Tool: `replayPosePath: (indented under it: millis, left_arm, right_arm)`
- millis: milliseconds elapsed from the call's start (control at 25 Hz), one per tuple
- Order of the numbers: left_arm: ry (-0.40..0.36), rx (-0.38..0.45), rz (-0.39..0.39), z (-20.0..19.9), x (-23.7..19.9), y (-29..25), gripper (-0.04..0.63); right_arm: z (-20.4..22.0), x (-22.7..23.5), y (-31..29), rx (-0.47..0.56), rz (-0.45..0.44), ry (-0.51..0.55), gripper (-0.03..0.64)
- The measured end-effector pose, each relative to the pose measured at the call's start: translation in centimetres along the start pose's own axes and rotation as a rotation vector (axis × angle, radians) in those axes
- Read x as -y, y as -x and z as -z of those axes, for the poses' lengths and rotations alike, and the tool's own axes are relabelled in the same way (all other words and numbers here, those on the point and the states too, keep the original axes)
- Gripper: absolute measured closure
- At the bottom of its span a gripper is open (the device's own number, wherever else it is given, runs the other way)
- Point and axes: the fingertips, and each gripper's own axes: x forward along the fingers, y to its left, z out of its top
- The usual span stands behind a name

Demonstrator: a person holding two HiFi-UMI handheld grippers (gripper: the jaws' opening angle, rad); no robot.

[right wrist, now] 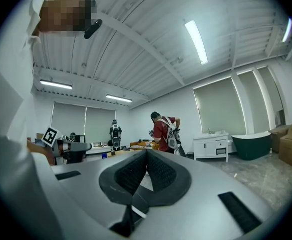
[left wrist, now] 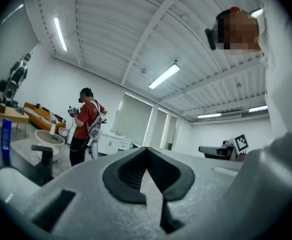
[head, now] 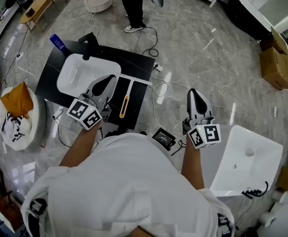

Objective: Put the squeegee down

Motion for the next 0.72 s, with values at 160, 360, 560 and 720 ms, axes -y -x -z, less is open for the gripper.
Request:
replayPosePath:
  millis: [160, 360, 560, 720]
  left_arm:
    - [-0.119, -0.042, -0.059, 0.3, -0.6, 0.2, 0.58]
    - [-0.149, -0.069, -0.123, 0.9, -0.2, 0.3, 0.58]
    - [-0.131, -0.08, -0.083, 1.5, 1.4, -0.1, 0.58]
    - [-0.123, -0.093, -0.055, 2.7, 2.9, 0.1, 0.58]
  right_arm:
    - [0.0, 0.0, 0.2, 0.003, -0.001, 0.011, 0.603]
    - [-0.4, 0.0, 0.7, 0.011, -0.028, 0.019, 0.603]
    - [0.3, 0.2, 1.8, -0.004, -0.055, 0.008, 0.603]
    - [1.0, 0.8, 3.0, -0.011, -0.051, -0.007, 0.603]
